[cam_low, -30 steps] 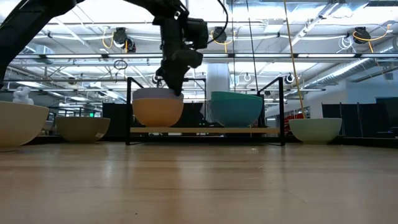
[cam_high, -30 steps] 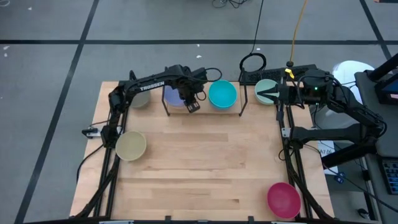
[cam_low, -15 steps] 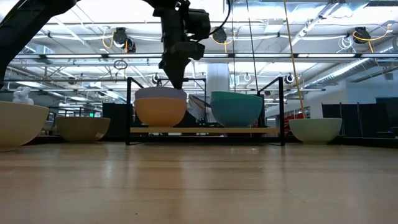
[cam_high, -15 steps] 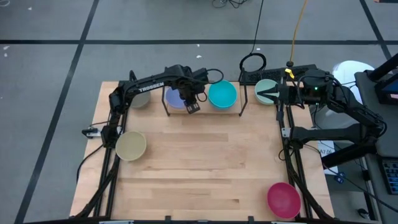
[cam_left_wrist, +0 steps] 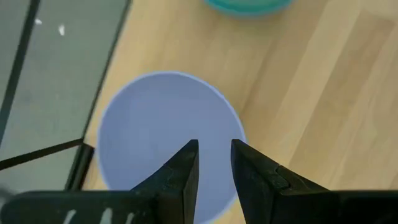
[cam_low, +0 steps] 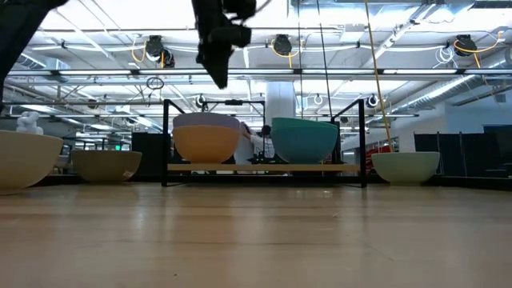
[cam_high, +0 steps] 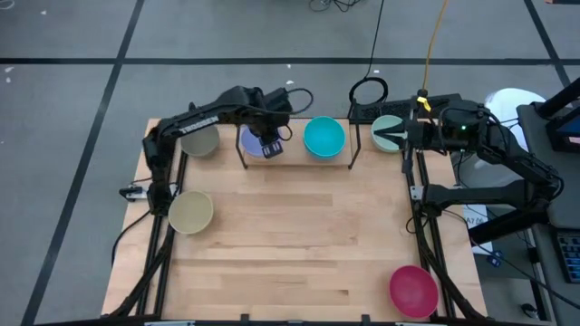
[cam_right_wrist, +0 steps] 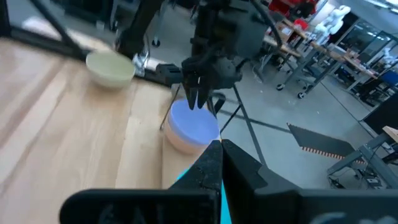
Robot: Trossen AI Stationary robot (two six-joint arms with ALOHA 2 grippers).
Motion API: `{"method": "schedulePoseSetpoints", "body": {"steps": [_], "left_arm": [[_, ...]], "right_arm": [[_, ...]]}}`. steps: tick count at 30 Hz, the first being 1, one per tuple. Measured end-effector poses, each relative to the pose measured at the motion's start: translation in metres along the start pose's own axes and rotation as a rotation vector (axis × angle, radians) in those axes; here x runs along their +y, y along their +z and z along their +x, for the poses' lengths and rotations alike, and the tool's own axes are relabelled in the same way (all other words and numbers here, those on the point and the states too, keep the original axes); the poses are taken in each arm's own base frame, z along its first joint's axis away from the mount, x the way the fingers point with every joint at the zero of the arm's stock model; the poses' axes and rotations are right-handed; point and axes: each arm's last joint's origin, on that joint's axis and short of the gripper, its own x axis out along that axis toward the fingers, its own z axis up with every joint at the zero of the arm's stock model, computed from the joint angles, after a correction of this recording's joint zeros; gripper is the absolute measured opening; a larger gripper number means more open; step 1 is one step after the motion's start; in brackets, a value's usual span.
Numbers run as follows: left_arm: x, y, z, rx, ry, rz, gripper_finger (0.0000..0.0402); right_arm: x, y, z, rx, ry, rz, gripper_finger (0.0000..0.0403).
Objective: Place and stack bowls onto a shelf
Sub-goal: Stack the red bowl on top of the light blue bowl on the shelf
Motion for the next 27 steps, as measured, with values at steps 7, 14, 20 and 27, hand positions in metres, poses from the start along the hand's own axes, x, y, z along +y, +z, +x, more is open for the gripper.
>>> {"method": "schedulePoseSetpoints", "body": {"steps": [7,14,20,27], "left_arm": [[-0.005,-0.017,-0.053,-0.149,-0.005,-0.036,0.0099],[-0.008,-0.039,-0.094,-0.234,-0.013,0.014,0.0099],[-0.01,-0.054,-0.107,-0.2,-0.022,-0.022,0.0099],[-0.018,-0.066,-0.109,-0.108,-0.033,-0.004,0.0099]], "right_arm": [[-0.003,0.006,0.0,-0.067,-0.027,0.098,0.0],[-0.006,0.004,-0.011,-0.03,-0.164,0.086,0.0],[-0.004,0.001,-0.029,-0.042,-0.188,0.088,0.0],[0.004,-0.013,-0.049,0.032,-0.148,0.043,0.0]]}}
